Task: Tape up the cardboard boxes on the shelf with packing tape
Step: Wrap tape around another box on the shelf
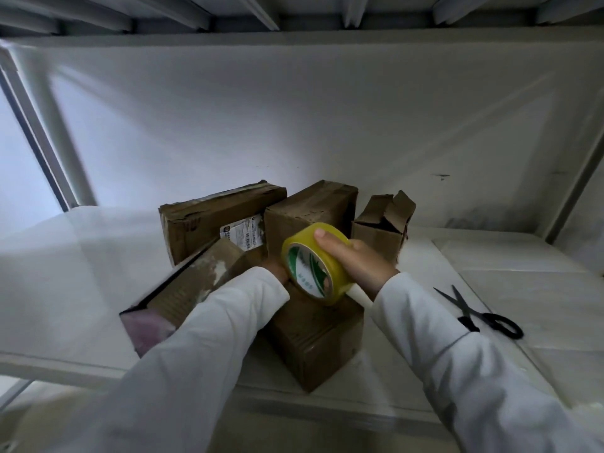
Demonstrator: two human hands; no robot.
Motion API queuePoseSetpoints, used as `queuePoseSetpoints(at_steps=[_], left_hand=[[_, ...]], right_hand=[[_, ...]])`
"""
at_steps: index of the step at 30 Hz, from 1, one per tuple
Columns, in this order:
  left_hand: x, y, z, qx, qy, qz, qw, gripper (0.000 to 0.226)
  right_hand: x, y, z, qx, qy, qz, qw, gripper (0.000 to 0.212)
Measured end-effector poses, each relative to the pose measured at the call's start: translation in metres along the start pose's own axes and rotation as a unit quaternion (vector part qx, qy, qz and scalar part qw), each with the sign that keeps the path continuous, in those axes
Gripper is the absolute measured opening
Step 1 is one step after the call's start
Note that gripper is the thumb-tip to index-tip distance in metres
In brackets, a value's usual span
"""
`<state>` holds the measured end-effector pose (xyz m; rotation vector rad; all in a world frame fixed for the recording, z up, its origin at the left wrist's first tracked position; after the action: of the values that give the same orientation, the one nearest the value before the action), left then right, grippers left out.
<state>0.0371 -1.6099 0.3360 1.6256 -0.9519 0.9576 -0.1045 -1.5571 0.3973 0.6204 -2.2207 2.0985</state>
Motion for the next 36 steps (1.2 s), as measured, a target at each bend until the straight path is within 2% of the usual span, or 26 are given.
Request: queuePoseSetpoints(at_steps=[3, 6, 8, 11, 15, 17, 20, 22, 24, 27, 29, 31, 34, 36], left_hand=[[0.004, 0.003, -0.005, -0.008, 0.001, 0.063, 0.998, 0.039], [0.008, 0.007, -0.008, -0.027, 0.022, 0.076, 0.996, 0.049], [0.008, 0.005, -0.007, -0.031, 0.020, 0.057, 0.998, 0.051], [0.011, 0.001, -0.007, -0.012, 0.022, -0.052, 0.998, 0.071], [0.013, 0.003, -0.013, 0.006, 0.026, -0.084, 0.996, 0.078], [0.014, 0.005, -0.017, 0.017, 0.020, -0.082, 0.996, 0.079], [0.016, 0.009, -0.024, 0.029, 0.006, -0.020, 0.999, 0.073], [0.019, 0.019, -0.030, -0.005, 0.019, 0.097, 0.995, 0.060], [0.021, 0.035, -0.035, -0.062, 0.063, 0.212, 0.973, 0.049], [0.005, 0.069, -0.049, -0.157, 0.057, 0.264, 0.950, 0.069], [-0.017, 0.091, -0.060, -0.216, 0.002, 0.220, 0.951, 0.082], [-0.033, 0.099, -0.067, -0.242, -0.042, 0.125, 0.961, 0.080], [-0.031, 0.080, -0.066, -0.232, 0.001, 0.014, 0.973, 0.055], [-0.022, 0.062, -0.060, -0.192, 0.032, 0.019, 0.981, 0.047]], right_hand=[[0.000, -0.005, 0.000, -0.038, -0.011, -0.064, 0.997, 0.077], [0.005, -0.009, -0.007, -0.075, -0.023, -0.128, 0.989, 0.089], [0.014, -0.011, -0.018, -0.094, -0.037, -0.171, 0.980, 0.085], [0.031, -0.005, -0.041, -0.131, -0.068, -0.214, 0.966, 0.070], [0.046, 0.029, -0.062, -0.196, -0.071, -0.319, 0.925, 0.066], [0.046, 0.045, -0.063, -0.215, -0.063, -0.323, 0.919, 0.067], [0.038, 0.059, -0.063, -0.232, -0.064, -0.286, 0.927, 0.068], [0.033, 0.062, -0.062, -0.228, -0.062, -0.282, 0.930, 0.067], [0.031, 0.063, -0.061, -0.224, -0.058, -0.283, 0.931, 0.067], [0.030, 0.060, -0.062, -0.224, -0.055, -0.298, 0.926, 0.064], [0.029, 0.055, -0.062, -0.213, -0.057, -0.315, 0.923, 0.061], [0.028, 0.051, -0.063, -0.202, -0.062, -0.319, 0.924, 0.056], [0.029, 0.051, -0.064, -0.209, -0.065, -0.322, 0.921, 0.057], [0.031, 0.053, -0.064, -0.220, -0.068, -0.325, 0.917, 0.058]])
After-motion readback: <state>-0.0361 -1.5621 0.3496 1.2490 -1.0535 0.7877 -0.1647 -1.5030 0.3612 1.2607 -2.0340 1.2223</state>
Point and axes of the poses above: each hand's wrist, its own z-axis towards the middle knuckle, its own x-axis out of the back of the hand, y = z × x, the point moved 7 cm from there along z, towards the middle knuckle, and after that the axes turned 2 degrees about z, right-handed, at the moved point
